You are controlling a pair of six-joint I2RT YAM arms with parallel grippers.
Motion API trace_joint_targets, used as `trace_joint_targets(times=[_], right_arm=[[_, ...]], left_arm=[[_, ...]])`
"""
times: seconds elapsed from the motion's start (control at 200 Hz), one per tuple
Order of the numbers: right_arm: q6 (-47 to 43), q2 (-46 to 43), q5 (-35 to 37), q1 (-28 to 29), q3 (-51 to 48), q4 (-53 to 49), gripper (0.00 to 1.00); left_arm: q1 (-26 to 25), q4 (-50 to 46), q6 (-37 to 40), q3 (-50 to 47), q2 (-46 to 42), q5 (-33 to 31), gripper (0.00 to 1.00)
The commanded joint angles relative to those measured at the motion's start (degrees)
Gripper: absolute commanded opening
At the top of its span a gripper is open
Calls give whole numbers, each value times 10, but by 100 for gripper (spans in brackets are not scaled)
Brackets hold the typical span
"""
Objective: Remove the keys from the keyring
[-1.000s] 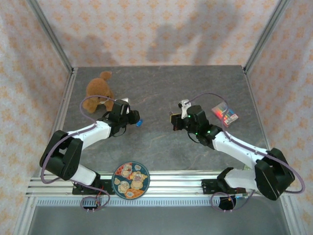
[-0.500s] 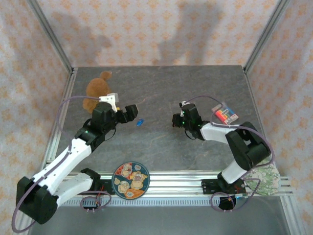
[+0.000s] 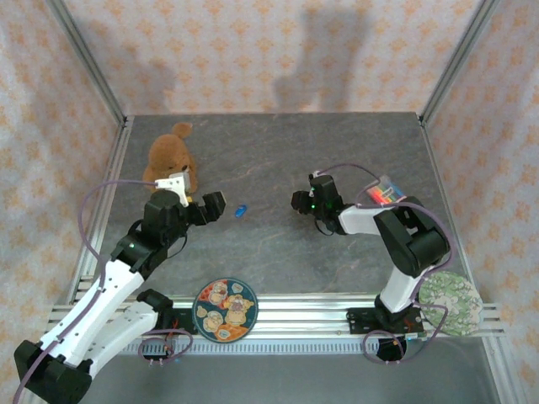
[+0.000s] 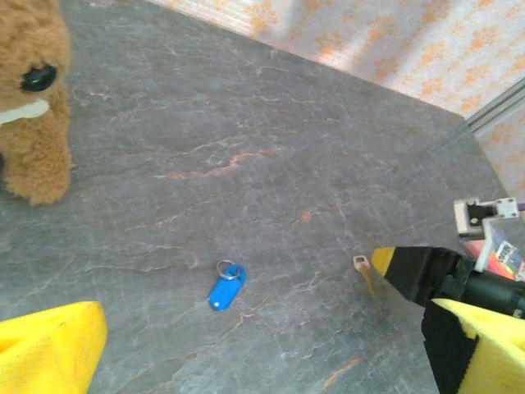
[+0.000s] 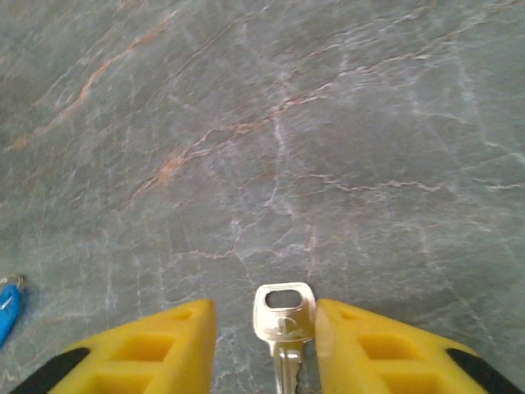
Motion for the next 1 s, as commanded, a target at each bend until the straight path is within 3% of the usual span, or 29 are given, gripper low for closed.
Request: trace_joint_targets(times=[0.0, 0.01, 0.02, 0.1, 0.235, 0.305, 0.37, 0.42, 0.475, 0.531, 0.591, 0.761, 0.816, 0.886, 0.921, 0.961, 0.996], right_arm=[[-34, -73, 50, -4, 19, -64, 88], [-38, -80, 54, -4, 21, -73, 98], [-42, -86, 60, -4, 22, -83, 100], [-69, -139, 124, -4, 34, -153, 99], [-101, -230, 298, -5, 43, -227, 99], [-141, -277, 400, -5, 7, -179, 99], [-227, -313, 439, -5, -53, -80, 99], [-288, -327, 472, -5, -93, -20, 99], [-298, -315, 519, -19, -106, -14, 99], [-278, -290, 521, -46, -108, -32, 99], [-269, -263, 528, -64, -142, 30, 99], [-285, -180, 489, -108, -195, 215, 99], [-305, -159, 457, -122, -186, 229, 99], [-305, -115, 414, -155, -196, 301, 100], [-283, -118, 413, -168, -192, 281, 100], [-264, -144, 350, -187, -189, 226, 99], [-263, -146, 283, -211, -211, 261, 100]], left_arm=[[-3, -43, 20, 2, -17, -70, 99], [-3, -45, 21, 1, -18, -77, 99], [-3, -47, 21, 2, -18, -84, 99], [-2, -50, 38, -5, -23, -134, 99], [1, -14, 114, -28, -21, -224, 99], [11, 25, 149, -52, -12, -293, 100], [28, 108, 216, -96, -5, -306, 100], [56, 153, 219, -120, 5, -312, 100], [96, 186, 218, -136, 29, -309, 100], [129, 232, 216, -156, 60, -313, 100], [159, 291, 229, -174, 98, -292, 100], [170, 541, 280, -209, 254, -253, 100], [168, 556, 298, -192, 285, -224, 100], [174, 686, 300, -210, 346, -207, 100], [178, 734, 295, -219, 381, -191, 100], [178, 828, 308, -237, 437, -165, 99], [176, 937, 337, -250, 494, -146, 100]])
